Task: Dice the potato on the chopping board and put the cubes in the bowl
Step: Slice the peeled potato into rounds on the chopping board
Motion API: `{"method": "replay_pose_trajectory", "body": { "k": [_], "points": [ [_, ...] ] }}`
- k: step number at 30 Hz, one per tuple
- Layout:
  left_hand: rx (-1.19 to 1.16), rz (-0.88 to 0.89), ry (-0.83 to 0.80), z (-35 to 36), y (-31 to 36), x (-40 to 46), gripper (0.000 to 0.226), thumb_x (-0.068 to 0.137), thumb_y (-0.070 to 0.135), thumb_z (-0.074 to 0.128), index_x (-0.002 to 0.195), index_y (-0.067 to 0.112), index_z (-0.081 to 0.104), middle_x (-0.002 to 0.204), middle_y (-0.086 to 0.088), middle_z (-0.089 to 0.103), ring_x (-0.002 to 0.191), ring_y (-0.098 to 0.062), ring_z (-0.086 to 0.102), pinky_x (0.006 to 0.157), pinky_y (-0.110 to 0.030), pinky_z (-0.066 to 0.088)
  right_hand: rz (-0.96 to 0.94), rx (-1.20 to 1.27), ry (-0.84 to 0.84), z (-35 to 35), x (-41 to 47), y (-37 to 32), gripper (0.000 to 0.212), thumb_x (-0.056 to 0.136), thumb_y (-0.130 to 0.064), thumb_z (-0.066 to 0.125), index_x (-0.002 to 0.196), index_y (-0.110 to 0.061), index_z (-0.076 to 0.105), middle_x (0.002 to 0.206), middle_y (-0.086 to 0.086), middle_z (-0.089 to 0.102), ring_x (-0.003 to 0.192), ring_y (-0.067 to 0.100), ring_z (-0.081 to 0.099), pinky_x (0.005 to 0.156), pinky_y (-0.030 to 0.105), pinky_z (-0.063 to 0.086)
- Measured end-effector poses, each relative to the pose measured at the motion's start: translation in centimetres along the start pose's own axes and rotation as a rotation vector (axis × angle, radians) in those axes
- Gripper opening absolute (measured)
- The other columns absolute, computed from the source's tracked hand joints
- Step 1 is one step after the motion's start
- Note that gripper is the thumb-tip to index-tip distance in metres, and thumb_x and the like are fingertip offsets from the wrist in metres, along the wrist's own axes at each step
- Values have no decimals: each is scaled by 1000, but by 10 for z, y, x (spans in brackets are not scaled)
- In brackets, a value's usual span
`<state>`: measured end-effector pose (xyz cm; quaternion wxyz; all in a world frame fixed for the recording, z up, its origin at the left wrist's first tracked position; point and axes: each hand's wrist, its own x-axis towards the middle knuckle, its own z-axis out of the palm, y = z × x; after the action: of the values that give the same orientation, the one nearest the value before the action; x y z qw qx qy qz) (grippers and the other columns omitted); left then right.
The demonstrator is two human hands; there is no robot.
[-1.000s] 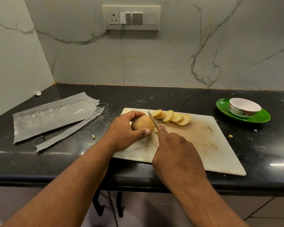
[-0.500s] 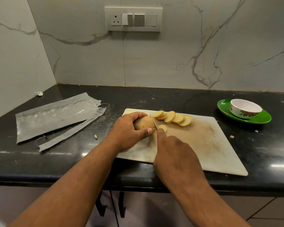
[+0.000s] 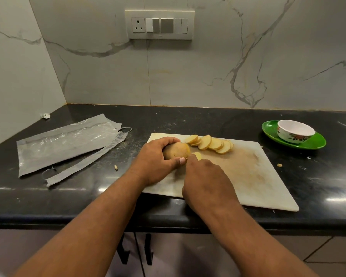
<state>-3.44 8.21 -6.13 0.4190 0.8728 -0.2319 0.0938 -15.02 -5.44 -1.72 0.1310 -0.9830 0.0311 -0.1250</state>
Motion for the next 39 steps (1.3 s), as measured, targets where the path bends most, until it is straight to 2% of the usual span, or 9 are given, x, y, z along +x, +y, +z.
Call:
{"method": "replay_pose_trajectory", "body": {
  "k": [3,7,10,14,18,23,30,33,39],
  "points": [
    [-18,-32,9,0,-3,2,59,81,40,87,135,29,65,125,9,65,110,-11,62,87,-20,46,-10,-10,-59,0,-14,3,28,101,-19,43,129,-19,45,110,5,62,77,16,46,63,26,36],
    [-26,-54,0,-1,-5,3,61,79,46,87,134,31,65,124,9,66,109,-13,63,91,-25,50,-18,-27,-63,-1,-35,10,50,99,-23,49,146,-22,32,116,5,59,94,19,57,74,30,48],
    [-22,-51,-4,-1,-3,0,62,80,47,86,136,32,64,125,11,64,110,-12,62,93,-26,51,-9,-39,-114,-14,-45,16,58,97,-23,50,150,-25,26,123,3,55,100,19,55,83,31,48],
    [-16,-45,-8,-4,0,-2,63,79,45,87,137,34,64,133,9,61,113,-13,59,95,-27,51,22,-16,-42,-22,-42,18,71,96,-23,51,157,-26,15,124,-1,55,90,13,46,76,26,41],
    [-45,-29,2,-5,4,-5,63,78,42,88,135,31,65,134,9,48,116,-14,53,94,-29,51,30,8,64,-20,-31,13,68,96,-20,50,156,-27,18,121,0,58,85,12,43,68,22,37],
    [-21,-34,15,-6,5,-5,65,78,43,88,138,31,64,127,10,53,112,-12,55,85,-20,47,0,9,27,-15,-24,4,72,99,-24,53,158,-27,12,132,2,54,106,15,55,78,24,43],
    [-21,-37,14,-6,5,-3,67,77,45,87,138,30,63,126,12,51,111,-10,53,81,-14,45,13,3,-9,-15,-22,2,73,99,-25,55,158,-26,12,135,3,53,111,16,56,83,25,47],
    [-31,-52,14,-6,5,-3,70,75,48,87,139,30,64,127,11,53,113,-12,54,87,-22,48,-3,2,3,-14,-20,2,69,100,-23,52,158,-25,14,132,3,54,102,14,55,75,23,40],
    [-10,-50,20,-8,5,-2,69,76,48,86,139,31,64,110,13,49,93,-3,50,71,-12,39,9,19,21,-12,-12,-5,58,102,-22,46,155,-24,23,125,4,58,85,11,41,68,22,37]
  ]
}}
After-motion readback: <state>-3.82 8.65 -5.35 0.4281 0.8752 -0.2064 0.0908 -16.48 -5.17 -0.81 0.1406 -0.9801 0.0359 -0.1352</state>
